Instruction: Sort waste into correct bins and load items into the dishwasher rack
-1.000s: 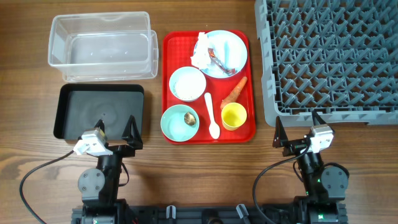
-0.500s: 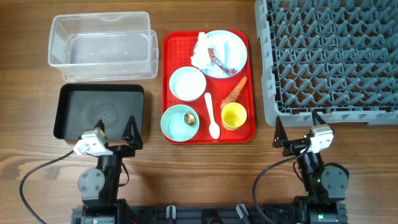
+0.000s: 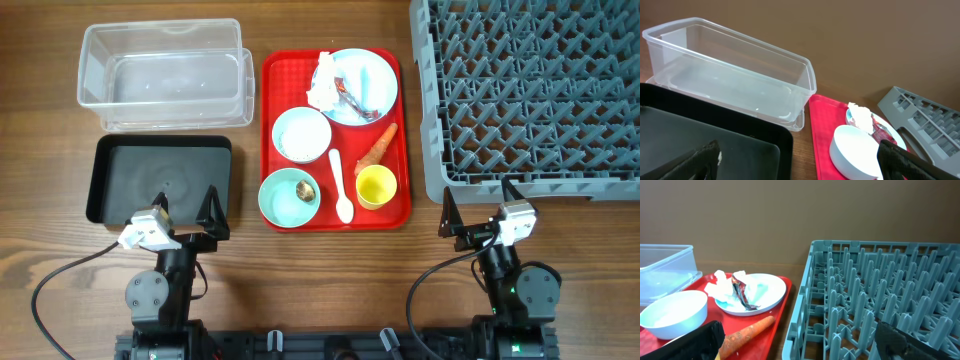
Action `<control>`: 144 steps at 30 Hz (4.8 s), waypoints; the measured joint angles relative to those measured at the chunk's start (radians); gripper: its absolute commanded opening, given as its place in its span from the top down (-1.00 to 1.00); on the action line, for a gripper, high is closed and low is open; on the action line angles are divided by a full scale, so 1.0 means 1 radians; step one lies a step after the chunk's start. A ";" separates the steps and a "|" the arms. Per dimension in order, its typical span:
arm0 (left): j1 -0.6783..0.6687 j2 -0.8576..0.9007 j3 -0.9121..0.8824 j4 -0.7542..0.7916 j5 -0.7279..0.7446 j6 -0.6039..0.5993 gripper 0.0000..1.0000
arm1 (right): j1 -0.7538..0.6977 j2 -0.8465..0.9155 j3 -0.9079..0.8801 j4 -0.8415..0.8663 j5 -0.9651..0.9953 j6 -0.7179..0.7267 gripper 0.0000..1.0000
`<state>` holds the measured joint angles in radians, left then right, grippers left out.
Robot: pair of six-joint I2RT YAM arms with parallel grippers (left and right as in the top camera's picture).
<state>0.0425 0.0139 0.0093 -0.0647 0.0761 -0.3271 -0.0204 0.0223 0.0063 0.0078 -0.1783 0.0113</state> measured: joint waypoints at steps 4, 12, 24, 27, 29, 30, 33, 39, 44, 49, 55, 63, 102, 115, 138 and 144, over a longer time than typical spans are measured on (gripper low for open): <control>0.000 0.000 0.000 0.000 0.000 0.000 -1.00 | 0.000 0.000 0.000 0.000 0.000 0.000 -0.99; 0.000 0.000 0.000 0.000 0.000 0.000 -1.00 | 0.000 0.000 0.000 0.000 0.000 0.000 -0.99; 0.000 0.000 0.000 0.000 0.000 0.000 -1.00 | 0.000 0.000 0.000 0.067 0.049 0.000 -0.99; 0.000 0.000 0.000 0.000 0.000 0.000 -1.00 | 0.000 0.000 0.000 0.126 0.053 0.000 -1.00; 0.000 0.000 0.000 0.001 0.001 0.000 -1.00 | 0.000 0.000 0.000 0.220 0.055 0.000 -0.99; 0.000 0.000 0.000 0.003 0.001 0.000 -1.00 | 0.000 0.000 0.000 0.262 0.055 0.000 -0.99; 0.000 0.000 0.000 0.020 0.007 0.000 -1.00 | 0.000 0.001 0.000 0.385 0.054 0.000 -1.00; 0.000 0.000 0.001 0.132 0.044 0.000 -1.00 | 0.000 0.001 0.017 0.442 0.052 -0.006 -0.99; 0.000 0.000 0.031 0.130 0.057 0.016 -1.00 | 0.000 0.001 0.095 0.444 0.051 -0.045 -0.99; 0.000 0.010 0.144 0.114 0.064 0.048 -1.00 | 0.000 0.013 0.203 0.448 0.017 -0.093 -0.99; 0.000 0.123 0.328 0.024 0.109 0.063 -0.99 | 0.000 0.145 0.362 0.450 -0.058 -0.119 -0.99; 0.000 0.446 0.680 -0.282 0.154 0.071 -1.00 | 0.000 0.462 0.673 0.195 -0.222 -0.138 -0.99; -0.401 1.685 1.534 -0.718 0.228 0.182 -1.00 | 0.000 1.350 1.489 -0.825 -0.330 -0.010 -0.99; -0.442 2.095 2.055 -0.800 0.058 0.188 -0.97 | -0.067 1.349 1.489 -0.875 -0.291 0.036 -0.99; -0.531 2.457 2.137 -0.669 -0.091 0.103 -0.93 | -0.069 1.349 1.489 -0.954 -0.281 0.041 -0.99; -0.531 2.488 2.137 -0.679 -0.094 0.084 0.25 | -0.069 1.349 1.489 -0.954 -0.280 0.041 -0.99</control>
<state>-0.4881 2.5023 2.1464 -0.7441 -0.0181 -0.2428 -0.0891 1.3708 1.4952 -0.9463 -0.4587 0.0525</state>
